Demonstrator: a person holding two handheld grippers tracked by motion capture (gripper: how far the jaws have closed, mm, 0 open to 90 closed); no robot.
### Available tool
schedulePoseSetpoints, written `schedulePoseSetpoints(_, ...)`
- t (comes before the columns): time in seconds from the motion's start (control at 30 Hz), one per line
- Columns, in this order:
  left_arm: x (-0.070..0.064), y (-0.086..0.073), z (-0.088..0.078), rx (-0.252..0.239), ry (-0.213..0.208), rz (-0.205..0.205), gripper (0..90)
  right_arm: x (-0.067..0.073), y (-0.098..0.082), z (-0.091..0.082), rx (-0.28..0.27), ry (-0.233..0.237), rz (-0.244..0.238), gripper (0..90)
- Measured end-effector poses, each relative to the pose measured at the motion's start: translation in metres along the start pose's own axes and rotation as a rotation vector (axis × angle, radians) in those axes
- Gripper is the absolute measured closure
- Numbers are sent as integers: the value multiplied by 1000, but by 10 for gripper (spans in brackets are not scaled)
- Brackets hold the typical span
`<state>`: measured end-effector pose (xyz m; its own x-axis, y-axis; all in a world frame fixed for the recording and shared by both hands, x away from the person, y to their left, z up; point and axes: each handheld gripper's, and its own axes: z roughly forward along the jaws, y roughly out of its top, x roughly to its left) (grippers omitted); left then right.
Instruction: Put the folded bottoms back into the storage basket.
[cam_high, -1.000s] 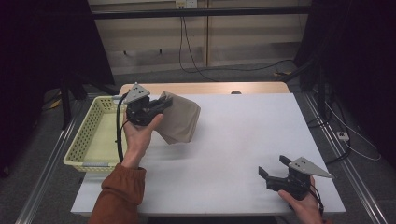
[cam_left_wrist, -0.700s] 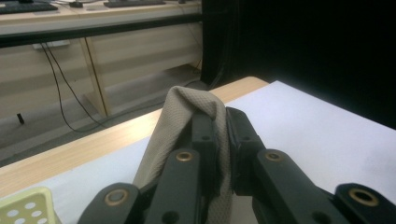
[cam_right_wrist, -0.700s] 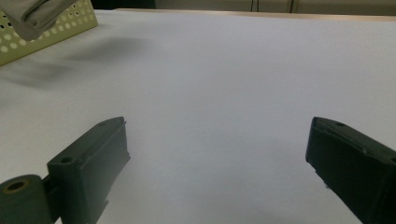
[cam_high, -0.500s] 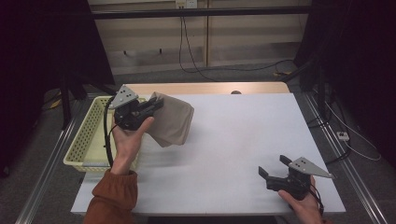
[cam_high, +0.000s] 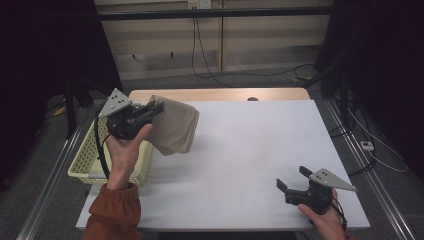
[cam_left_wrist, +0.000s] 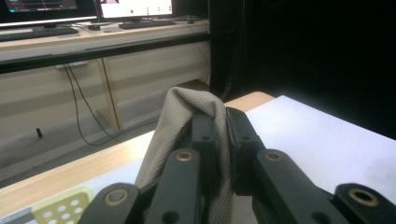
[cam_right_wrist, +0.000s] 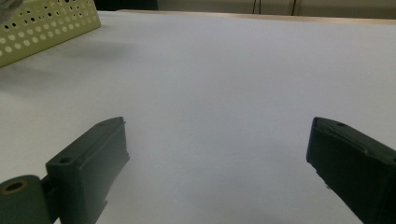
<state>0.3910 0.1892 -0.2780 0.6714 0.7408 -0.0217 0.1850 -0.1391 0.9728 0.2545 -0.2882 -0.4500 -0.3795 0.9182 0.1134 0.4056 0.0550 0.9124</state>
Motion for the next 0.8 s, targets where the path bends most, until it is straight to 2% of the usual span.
schedulePoseSetpoints(0.3,8,7,-19,-41,11,-9,837,0,0,0,2,1,3,48)
schedulePoseSetpoints(0.37,9,9,-22,-30,11,-10,837,0,0,0,2,1,3,48)
schedulePoseSetpoints(0.47,11,11,-27,-42,12,-9,837,0,0,0,2,3,4,47)
schedulePoseSetpoints(0.8,20,14,-44,-67,57,-12,837,0,0,0,1,4,1,48)
